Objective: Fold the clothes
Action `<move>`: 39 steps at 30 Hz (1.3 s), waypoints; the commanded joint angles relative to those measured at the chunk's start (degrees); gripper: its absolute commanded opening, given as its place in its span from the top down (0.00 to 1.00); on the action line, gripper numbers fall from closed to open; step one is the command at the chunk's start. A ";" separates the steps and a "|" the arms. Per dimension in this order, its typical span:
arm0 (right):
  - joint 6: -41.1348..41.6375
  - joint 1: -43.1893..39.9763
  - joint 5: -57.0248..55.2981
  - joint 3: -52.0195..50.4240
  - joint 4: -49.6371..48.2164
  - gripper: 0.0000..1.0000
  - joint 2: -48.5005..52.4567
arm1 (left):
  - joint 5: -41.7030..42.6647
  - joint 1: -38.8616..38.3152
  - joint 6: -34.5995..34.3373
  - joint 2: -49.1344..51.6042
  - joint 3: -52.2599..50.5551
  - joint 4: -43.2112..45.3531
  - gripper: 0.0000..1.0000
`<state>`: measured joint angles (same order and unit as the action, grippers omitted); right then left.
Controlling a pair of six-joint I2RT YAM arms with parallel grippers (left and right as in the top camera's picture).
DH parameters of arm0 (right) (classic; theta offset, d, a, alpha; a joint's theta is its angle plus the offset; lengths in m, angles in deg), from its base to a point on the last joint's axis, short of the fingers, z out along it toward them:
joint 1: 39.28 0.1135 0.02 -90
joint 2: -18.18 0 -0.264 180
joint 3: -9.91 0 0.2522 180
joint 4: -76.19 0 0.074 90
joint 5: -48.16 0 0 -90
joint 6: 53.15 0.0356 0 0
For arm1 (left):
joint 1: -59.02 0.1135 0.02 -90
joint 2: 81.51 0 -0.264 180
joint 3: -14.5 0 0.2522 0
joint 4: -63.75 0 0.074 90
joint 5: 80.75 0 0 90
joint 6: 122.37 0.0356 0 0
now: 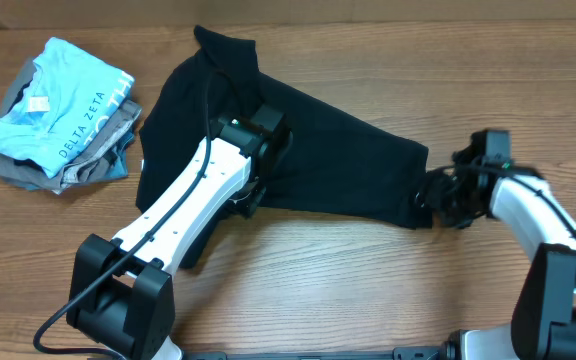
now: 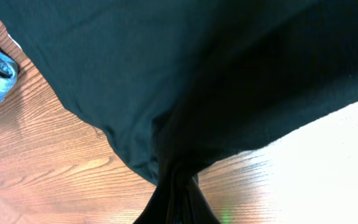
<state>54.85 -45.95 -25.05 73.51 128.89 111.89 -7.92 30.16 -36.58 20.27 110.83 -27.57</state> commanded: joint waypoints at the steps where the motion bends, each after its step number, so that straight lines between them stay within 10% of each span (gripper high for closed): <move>1: -0.42 1.16 4.24 -4.04 -2.67 0.62 0.20 | -1.53 0.13 -1.62 -1.07 0.87 -0.17 0.96; 5: -1.77 1.09 6.86 -3.28 -0.22 0.96 -0.98 | -1.68 0.13 -1.64 -1.07 0.87 -2.64 0.94; 15: -1.46 1.07 2.82 7.30 20.85 0.96 -13.55 | -1.25 0.15 -5.01 -1.07 0.85 -8.00 0.96; 24: 5.22 1.09 2.99 8.24 2.19 0.96 -12.07 | -1.22 1.42 1.09 -0.92 0.63 7.30 0.92; 33: 2.78 0.57 1.75 8.24 -8.85 0.53 -1.36 | 0.26 4.81 5.03 -0.81 -0.76 11.93 0.93; 39: -0.46 0.28 1.31 8.17 -1.29 0.53 -1.20 | 0.74 7.45 5.86 -0.81 -0.76 10.38 0.94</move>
<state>57.08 -45.49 -23.01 81.01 125.52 110.93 -7.66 36.30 -32.34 20.27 110.37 -16.68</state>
